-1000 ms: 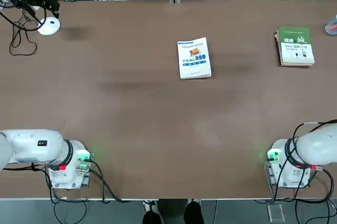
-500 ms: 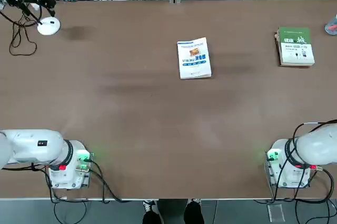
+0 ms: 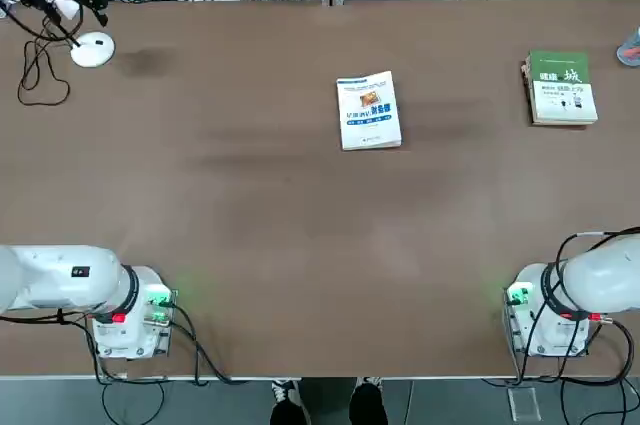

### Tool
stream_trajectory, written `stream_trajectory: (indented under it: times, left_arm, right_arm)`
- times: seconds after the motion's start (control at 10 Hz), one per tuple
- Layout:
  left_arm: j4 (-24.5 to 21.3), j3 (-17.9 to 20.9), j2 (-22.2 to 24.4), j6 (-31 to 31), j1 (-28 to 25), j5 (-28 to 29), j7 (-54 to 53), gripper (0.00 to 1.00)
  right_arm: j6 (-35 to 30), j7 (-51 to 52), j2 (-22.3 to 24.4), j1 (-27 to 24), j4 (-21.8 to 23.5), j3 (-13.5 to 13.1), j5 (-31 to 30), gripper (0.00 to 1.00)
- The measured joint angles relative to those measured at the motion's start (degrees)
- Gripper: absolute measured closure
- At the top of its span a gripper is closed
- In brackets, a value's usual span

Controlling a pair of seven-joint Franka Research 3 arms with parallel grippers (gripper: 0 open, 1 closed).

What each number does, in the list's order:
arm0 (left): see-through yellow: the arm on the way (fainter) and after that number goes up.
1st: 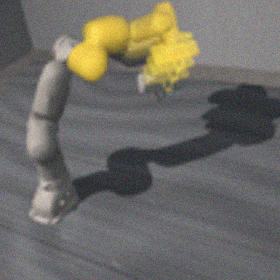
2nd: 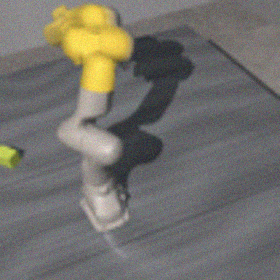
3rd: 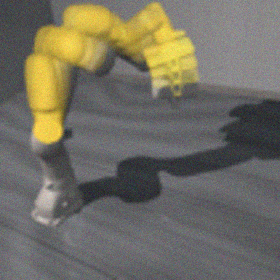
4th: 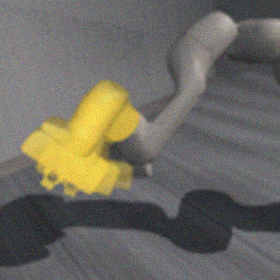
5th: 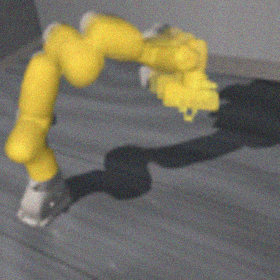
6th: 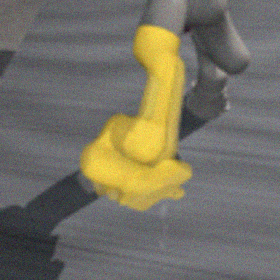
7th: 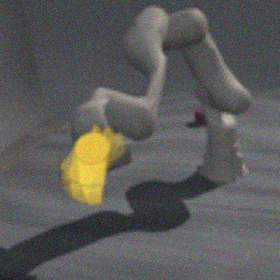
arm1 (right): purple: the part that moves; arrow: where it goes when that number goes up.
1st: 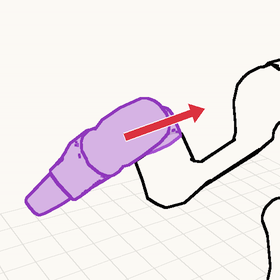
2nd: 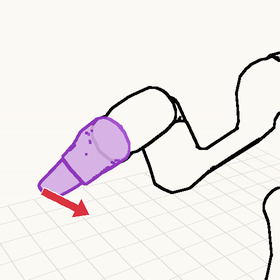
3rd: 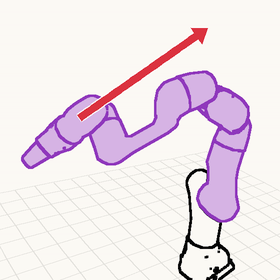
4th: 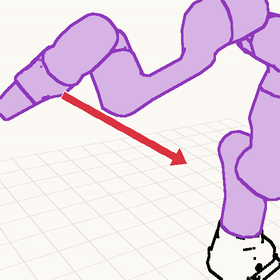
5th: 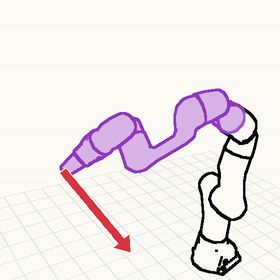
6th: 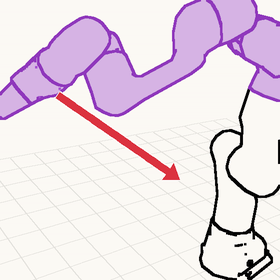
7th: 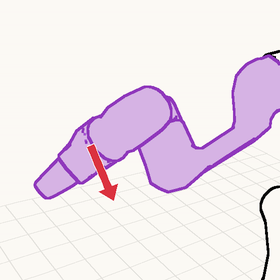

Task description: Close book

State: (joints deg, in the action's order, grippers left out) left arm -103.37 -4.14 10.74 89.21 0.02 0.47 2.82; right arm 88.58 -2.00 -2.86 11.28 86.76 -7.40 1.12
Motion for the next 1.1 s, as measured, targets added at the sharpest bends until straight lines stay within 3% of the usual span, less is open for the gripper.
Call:
stream_trajectory:
  times: [1.1]
  left_arm:
    - [1.45, -0.17, -1.3, -0.36, 0.07, 0.0, 0.0, 0.0]
  right_arm:
    - [0.0, -0.03, 0.0, 0.0, 0.0, 0.0, -0.02, 0.0]
